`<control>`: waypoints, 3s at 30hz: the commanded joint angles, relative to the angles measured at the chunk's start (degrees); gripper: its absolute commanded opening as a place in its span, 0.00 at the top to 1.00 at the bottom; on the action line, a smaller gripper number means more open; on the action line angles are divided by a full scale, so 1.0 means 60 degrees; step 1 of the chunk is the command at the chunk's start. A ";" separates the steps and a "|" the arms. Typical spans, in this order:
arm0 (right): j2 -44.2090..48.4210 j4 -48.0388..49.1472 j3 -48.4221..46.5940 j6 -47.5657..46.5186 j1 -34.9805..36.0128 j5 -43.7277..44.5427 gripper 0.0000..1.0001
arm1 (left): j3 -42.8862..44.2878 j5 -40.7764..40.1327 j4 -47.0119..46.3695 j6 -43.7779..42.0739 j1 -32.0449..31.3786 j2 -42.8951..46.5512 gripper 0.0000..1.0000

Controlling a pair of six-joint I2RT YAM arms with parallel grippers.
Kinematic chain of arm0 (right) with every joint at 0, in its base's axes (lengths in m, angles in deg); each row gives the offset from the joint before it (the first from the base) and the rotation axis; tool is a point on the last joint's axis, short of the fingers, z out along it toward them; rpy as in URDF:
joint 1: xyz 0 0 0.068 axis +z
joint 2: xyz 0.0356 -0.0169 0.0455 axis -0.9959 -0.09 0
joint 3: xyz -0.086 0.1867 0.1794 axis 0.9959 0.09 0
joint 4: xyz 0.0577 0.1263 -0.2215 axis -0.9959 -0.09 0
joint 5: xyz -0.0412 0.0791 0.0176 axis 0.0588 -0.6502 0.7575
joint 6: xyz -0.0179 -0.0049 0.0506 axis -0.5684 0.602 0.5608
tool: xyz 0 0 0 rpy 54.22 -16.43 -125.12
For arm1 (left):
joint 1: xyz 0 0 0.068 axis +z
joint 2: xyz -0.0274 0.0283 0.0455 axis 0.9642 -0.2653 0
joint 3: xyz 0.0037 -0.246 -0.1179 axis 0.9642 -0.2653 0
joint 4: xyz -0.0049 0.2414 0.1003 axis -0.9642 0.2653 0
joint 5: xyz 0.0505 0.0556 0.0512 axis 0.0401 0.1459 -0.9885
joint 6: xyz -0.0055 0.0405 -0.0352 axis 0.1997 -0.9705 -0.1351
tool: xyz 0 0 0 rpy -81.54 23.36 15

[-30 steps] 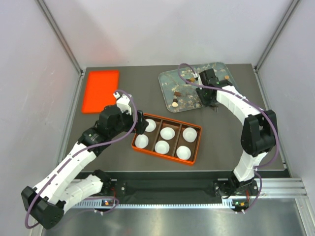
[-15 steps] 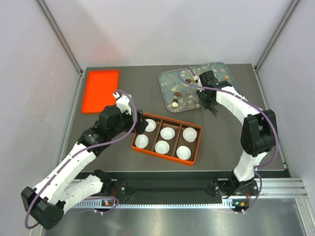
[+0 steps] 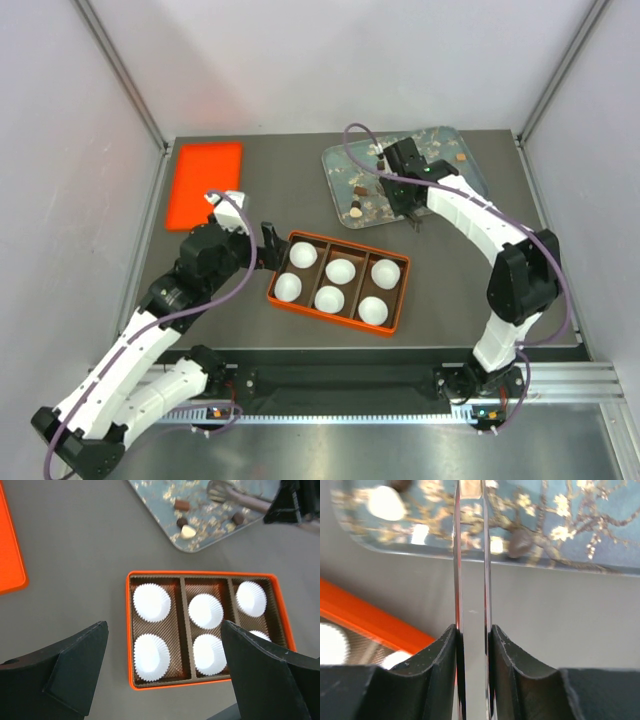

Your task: Pack the chocolate

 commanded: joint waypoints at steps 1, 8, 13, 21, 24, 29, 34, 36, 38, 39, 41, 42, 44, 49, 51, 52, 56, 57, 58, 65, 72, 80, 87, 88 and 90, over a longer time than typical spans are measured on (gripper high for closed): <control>0.0982 0.0181 -0.0650 0.0756 0.0647 -0.0107 0.78 | -0.0032 0.0182 -0.0576 0.0181 0.0010 0.0640 0.01; 0.2124 0.1616 0.0505 0.2233 0.2024 -0.1117 0.77 | -0.0193 0.0536 -0.0942 0.0240 0.0054 0.1284 0.01; 0.2448 0.2613 0.1414 0.3012 0.2771 -0.2042 0.76 | -0.0486 0.0082 -0.1222 0.0211 0.0054 0.2163 0.01; 0.1862 0.2687 0.1722 0.3671 0.3753 -0.2041 0.77 | -0.0750 -0.0959 -0.1251 0.0196 0.0054 0.2852 0.01; 0.1657 0.2672 0.1898 0.3892 0.3988 -0.2276 0.77 | -0.0677 -0.0886 -0.1222 0.0211 0.0054 0.2780 0.01; 0.1641 0.2482 0.2264 0.3936 0.4325 -0.1823 0.77 | -0.0706 -0.0871 -0.1236 0.0167 0.0054 0.2794 0.01; 0.1788 0.2540 0.2601 0.3995 0.4384 -0.1748 0.76 | -0.0721 -0.0842 -0.1251 0.0167 0.0054 0.2779 0.01; 0.1715 0.2526 0.2645 0.3965 0.4457 -0.1763 0.76 | -0.0721 -0.0885 -0.1265 0.0167 0.0054 0.2750 0.01; 0.1599 0.2497 0.2660 0.3965 0.4501 -0.1734 0.76 | -0.0706 -0.0886 -0.1236 0.0196 0.0054 0.2735 0.01; 0.1583 0.2497 0.2675 0.3951 0.4515 -0.1705 0.75 | -0.0706 -0.0886 -0.1222 0.0196 0.0054 0.2735 0.01; 0.1481 0.2496 0.2660 0.3951 0.4559 -0.1646 0.75 | -0.0706 -0.0886 -0.1207 0.0211 0.0054 0.2750 0.01; 0.1452 0.2482 0.2646 0.3951 0.4560 -0.1617 0.75 | -0.0721 -0.0900 -0.1192 0.0225 0.0054 0.2779 0.01; 0.1379 0.2482 0.2587 0.3936 0.4560 -0.1587 0.74 | -0.0735 -0.0944 -0.1192 0.0225 0.0068 0.2794 0.01; 0.1320 0.2263 0.2411 0.3892 0.4603 -0.1427 0.73 | -0.0735 -0.0988 -0.1207 0.0225 0.0054 0.2779 0.01; 0.1305 0.2175 0.2367 0.3863 0.4604 -0.1310 0.72 | -0.0721 -0.1003 -0.1207 0.0240 0.0054 0.2765 0.01; 0.1319 0.2145 0.2338 0.3863 0.4632 -0.1266 0.71 | -0.0721 -0.1003 -0.1207 0.0240 0.0054 0.2765 0.01; 0.1247 0.2130 0.2265 0.3834 0.4633 -0.1251 0.69 | -0.0736 -0.1017 -0.1221 0.0240 0.0054 0.2765 0.01; 0.1232 0.2116 0.2265 0.3833 0.4647 -0.1265 0.67 | -0.0736 -0.1017 -0.1222 0.0240 0.0054 0.2765 0.01; 0.1203 0.2130 0.2250 0.3848 0.4662 -0.1265 0.67 | -0.0736 -0.1032 -0.1222 0.0226 0.0054 0.2750 0.01; 0.1100 0.2101 0.2089 0.3746 0.4662 -0.1294 0.64 | -0.0736 -0.1061 -0.1265 0.0211 0.0068 0.2721 0.01; 0.1070 0.2043 0.1899 0.3672 0.4677 -0.1251 0.62 | -0.0750 -0.1061 -0.1280 0.0211 0.0054 0.2735 0.01; 0.1085 0.1838 0.1343 0.3380 0.4662 -0.1031 0.62 | -0.0765 -0.1046 -0.1280 0.0181 0.0054 0.2750 0.01; 0.1597 0.1077 0.0830 0.2955 0.4662 -0.0754 0.63 | -0.0765 -0.1120 -0.1266 0.0123 0.0054 0.2750 0.01; 0.1699 0.0945 0.0684 0.2781 0.4648 -0.0622 0.63 | -0.0765 -0.1105 -0.1266 0.0137 0.0054 0.2765 0.01; 0.1846 0.0579 0.0595 0.2531 0.4589 -0.0197 0.63 | -0.0765 -0.1076 -0.1280 0.0138 0.0054 0.2779 0.01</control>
